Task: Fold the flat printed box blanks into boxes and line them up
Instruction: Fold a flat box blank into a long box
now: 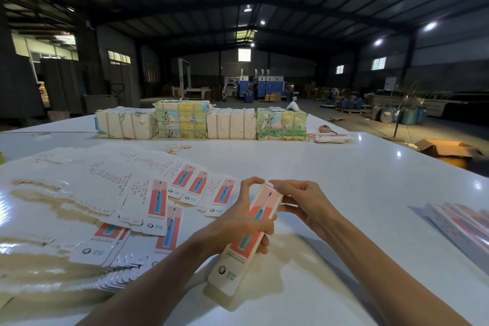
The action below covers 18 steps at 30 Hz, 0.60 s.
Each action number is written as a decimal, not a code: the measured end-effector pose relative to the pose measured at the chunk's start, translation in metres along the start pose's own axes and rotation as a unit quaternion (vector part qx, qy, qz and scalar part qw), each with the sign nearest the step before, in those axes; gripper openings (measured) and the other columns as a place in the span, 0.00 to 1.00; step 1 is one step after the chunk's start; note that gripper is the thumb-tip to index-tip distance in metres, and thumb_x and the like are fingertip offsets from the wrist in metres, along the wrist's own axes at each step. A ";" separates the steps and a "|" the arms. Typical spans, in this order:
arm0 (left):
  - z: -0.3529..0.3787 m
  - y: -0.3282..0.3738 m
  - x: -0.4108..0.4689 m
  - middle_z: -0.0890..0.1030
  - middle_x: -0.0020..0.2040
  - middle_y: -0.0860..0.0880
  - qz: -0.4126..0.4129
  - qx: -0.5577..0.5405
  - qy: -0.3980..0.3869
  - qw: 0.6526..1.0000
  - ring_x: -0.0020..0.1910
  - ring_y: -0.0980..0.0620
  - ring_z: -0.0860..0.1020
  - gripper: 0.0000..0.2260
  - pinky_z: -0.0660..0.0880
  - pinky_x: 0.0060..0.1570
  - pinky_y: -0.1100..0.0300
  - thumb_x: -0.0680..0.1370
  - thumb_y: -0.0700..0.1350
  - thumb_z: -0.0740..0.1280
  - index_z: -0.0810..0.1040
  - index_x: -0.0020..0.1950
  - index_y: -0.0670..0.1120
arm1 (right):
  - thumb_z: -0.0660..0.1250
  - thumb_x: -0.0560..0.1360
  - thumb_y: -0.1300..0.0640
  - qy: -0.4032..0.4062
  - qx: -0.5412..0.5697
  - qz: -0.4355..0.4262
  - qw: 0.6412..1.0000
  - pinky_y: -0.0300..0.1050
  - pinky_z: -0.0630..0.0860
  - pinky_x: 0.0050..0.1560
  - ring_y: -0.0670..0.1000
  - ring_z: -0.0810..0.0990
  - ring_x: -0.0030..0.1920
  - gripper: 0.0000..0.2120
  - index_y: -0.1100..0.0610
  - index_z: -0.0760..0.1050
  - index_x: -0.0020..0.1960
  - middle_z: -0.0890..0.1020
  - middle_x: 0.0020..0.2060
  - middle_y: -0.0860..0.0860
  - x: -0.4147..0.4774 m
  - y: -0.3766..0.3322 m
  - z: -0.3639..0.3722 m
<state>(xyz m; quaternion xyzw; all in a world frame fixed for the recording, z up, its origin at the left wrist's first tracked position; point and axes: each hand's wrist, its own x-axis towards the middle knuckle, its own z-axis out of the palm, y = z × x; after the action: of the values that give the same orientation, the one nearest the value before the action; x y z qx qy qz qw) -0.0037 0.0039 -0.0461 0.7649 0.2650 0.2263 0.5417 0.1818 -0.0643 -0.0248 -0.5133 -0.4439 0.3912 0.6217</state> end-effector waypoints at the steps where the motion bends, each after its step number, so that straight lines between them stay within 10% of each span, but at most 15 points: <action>1: 0.000 0.000 0.000 0.80 0.61 0.43 0.001 0.003 -0.001 1.000 0.43 0.38 0.88 0.45 0.86 0.46 0.39 0.71 0.42 0.80 0.55 0.69 0.77 | 0.70 0.81 0.60 0.001 0.001 0.002 1.000 0.45 0.84 0.44 0.57 0.89 0.50 0.08 0.59 0.89 0.54 0.89 0.51 0.59 0.001 0.001 -0.001; 18: 0.001 -0.010 0.003 0.81 0.60 0.46 0.008 -0.011 -0.007 1.000 0.43 0.40 0.88 0.43 0.86 0.41 0.46 0.71 0.45 0.80 0.58 0.66 0.81 | 0.64 0.82 0.64 -0.043 -0.084 -0.038 0.995 0.43 0.85 0.46 0.55 0.89 0.51 0.17 0.52 0.90 0.50 0.89 0.52 0.53 0.002 0.005 -0.005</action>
<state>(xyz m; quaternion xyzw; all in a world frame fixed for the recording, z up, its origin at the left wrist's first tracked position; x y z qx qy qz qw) -0.0023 0.0084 -0.0557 0.7627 0.2528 0.2278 0.5500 0.1870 -0.0631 -0.0298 -0.5293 -0.5202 0.3506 0.5713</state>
